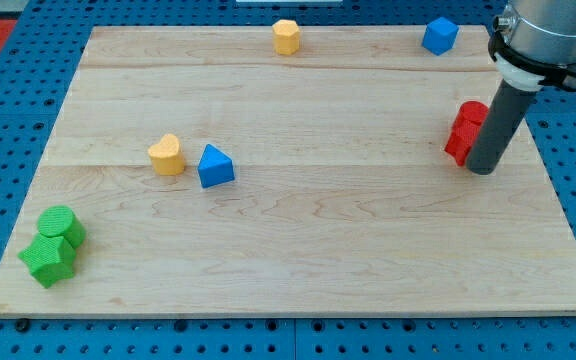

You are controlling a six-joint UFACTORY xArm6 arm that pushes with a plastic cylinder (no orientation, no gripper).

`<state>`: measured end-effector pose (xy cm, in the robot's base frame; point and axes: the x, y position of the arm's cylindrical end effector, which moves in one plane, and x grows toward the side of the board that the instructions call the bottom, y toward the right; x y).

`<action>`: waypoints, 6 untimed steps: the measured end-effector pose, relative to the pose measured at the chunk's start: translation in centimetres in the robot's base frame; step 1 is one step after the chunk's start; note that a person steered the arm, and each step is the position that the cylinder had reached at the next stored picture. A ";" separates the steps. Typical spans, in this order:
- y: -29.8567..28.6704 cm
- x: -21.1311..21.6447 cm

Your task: Slide the yellow hexagon to the center

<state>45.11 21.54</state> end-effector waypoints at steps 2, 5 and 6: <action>1.1 -0.4; -13.0 0.2; -14.9 -8.3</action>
<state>36.81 6.60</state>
